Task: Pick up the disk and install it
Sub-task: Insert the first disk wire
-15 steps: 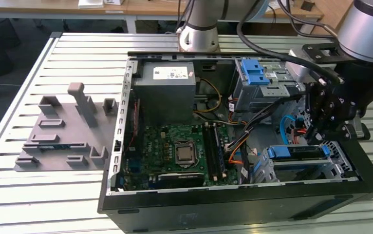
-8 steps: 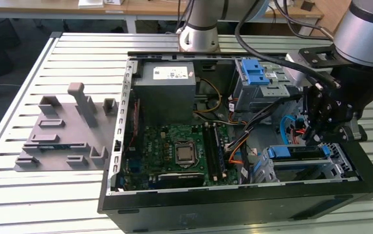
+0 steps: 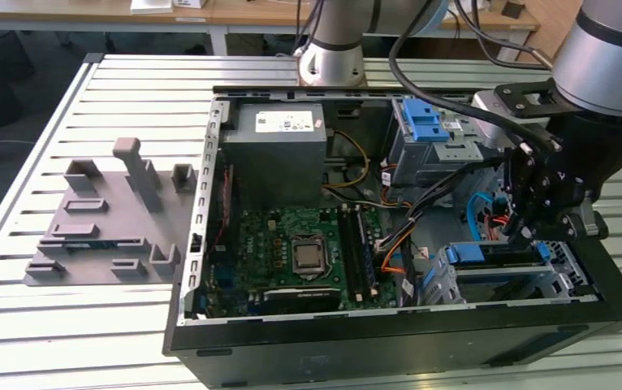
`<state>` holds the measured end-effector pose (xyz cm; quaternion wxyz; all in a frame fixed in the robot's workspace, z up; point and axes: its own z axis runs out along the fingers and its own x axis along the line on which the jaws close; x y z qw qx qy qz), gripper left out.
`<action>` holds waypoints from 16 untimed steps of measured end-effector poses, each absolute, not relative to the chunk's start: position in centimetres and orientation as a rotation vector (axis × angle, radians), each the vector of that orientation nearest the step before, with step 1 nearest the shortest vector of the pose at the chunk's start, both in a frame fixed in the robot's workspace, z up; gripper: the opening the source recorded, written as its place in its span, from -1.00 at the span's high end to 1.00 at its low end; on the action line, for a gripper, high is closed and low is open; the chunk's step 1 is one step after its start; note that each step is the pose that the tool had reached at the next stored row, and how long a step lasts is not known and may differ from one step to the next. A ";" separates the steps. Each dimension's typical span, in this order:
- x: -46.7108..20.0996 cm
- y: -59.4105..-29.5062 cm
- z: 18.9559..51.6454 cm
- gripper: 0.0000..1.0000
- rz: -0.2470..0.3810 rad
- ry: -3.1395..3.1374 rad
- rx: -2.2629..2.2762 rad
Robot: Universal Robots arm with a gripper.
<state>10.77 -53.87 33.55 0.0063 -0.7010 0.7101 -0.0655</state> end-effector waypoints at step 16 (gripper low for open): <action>10.5 -54.1 33.3 0.67 -0.202 2.218 -2.186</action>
